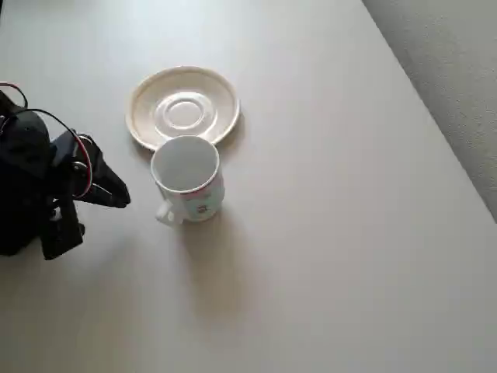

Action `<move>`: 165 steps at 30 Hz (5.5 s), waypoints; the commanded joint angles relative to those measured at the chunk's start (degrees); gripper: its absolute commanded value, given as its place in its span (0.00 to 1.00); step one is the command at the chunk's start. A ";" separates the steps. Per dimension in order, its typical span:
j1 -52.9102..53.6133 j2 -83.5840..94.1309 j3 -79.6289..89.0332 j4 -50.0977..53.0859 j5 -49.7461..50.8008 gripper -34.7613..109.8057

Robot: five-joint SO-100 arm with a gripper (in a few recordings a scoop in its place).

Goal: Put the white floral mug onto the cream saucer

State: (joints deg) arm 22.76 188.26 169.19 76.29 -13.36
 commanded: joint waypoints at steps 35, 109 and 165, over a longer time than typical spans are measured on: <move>-0.53 0.35 0.00 0.44 -0.26 0.26; -2.81 -79.19 -39.55 -19.42 -7.12 0.23; -36.04 -68.20 -58.45 -1.32 6.59 0.23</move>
State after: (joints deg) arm -11.69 120.67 113.03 78.93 -7.65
